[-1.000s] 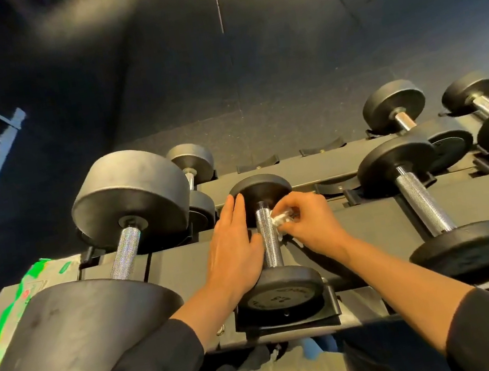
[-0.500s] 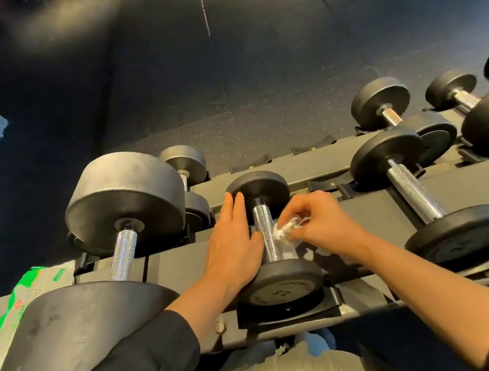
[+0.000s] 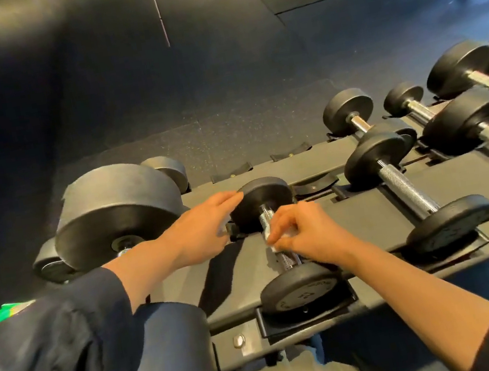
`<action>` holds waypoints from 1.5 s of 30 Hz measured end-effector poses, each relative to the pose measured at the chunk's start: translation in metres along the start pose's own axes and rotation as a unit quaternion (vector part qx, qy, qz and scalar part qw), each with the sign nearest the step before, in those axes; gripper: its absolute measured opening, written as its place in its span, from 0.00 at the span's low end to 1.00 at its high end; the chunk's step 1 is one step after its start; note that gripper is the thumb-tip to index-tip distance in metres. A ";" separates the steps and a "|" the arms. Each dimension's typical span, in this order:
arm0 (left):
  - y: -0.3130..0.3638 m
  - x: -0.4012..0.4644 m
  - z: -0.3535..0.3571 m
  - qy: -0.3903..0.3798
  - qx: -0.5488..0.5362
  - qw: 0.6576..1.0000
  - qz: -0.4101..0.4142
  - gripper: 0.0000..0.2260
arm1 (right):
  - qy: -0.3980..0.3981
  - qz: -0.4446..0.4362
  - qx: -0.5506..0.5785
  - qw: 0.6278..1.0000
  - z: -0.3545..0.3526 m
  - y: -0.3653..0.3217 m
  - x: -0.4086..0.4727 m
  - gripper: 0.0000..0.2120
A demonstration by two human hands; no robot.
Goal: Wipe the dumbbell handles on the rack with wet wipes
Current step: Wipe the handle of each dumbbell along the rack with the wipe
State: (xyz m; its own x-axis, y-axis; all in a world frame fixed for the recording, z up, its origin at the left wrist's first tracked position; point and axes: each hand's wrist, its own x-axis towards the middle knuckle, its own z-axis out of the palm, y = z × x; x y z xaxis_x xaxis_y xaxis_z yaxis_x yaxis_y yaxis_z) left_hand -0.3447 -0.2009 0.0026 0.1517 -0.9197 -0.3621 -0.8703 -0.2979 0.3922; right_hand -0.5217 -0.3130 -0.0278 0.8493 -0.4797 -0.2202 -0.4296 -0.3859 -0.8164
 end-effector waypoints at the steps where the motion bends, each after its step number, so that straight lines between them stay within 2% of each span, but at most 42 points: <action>1: -0.005 0.001 0.000 -0.005 0.009 1.000 0.015 0.34 | -0.011 0.010 0.010 1.000 -0.001 0.000 -0.005 0.10; 8: -0.037 0.014 0.002 -0.008 -0.003 0.993 0.114 0.35 | -0.042 0.072 -0.002 0.997 -0.006 -0.007 -0.019 0.12; 11: -0.046 0.015 0.008 0.001 -0.034 0.989 0.145 0.35 | 0.022 0.077 -0.049 0.996 0.003 -0.021 -0.008 0.07; 14: -0.052 0.018 0.013 0.020 -0.048 0.983 0.175 0.35 | 0.075 0.053 -0.141 0.986 0.015 -0.032 0.012 0.12; 18: -0.054 0.021 0.019 0.059 -0.038 0.977 0.201 0.34 | -0.014 -0.015 -0.353 0.935 0.021 -0.036 0.026 0.15; 20: -0.054 0.022 0.022 0.073 -0.043 0.974 0.209 0.35 | -0.053 -0.016 -0.397 0.916 0.018 -0.039 0.023 0.14; 24: -0.057 0.028 0.035 0.085 -0.073 0.967 0.227 0.39 | -0.089 0.039 -0.378 0.921 0.008 -0.051 0.013 0.14; 29: -0.056 0.038 0.040 0.118 -0.078 0.962 0.235 0.39 | -0.131 0.101 -0.362 0.917 0.004 -0.054 -0.006 0.12; 32: -0.055 0.041 0.042 0.123 -0.087 0.958 0.242 0.39 | -0.124 0.140 -0.323 0.928 0.005 -0.056 -0.013 0.10; 34: -0.054 0.042 0.042 0.128 -0.093 0.957 0.242 0.38 | -0.084 0.130 -0.333 0.930 0.009 -0.059 -0.009 0.10; 37: -0.055 0.043 0.043 0.130 -0.098 0.957 0.240 0.37 | -0.007 0.051 -0.371 0.927 0.020 -0.059 0.009 0.11; 42: -0.058 0.045 0.045 0.128 -0.110 0.954 0.249 0.37 | -0.078 -0.006 -0.480 0.874 0.026 -0.054 0.028 0.09; 45: -0.058 0.046 0.046 0.128 -0.111 0.954 0.246 0.36 | -0.106 0.037 -0.457 0.883 0.020 -0.049 0.021 0.12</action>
State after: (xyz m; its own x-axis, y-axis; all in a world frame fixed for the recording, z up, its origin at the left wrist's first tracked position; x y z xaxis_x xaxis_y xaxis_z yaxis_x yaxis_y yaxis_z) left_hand -0.3091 -0.2139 -0.0755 -0.1144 -0.9862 0.1198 -0.7489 0.1649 0.6419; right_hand -0.4763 -0.2887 -0.0028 0.8059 -0.4094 -0.4277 -0.4718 -0.8805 -0.0463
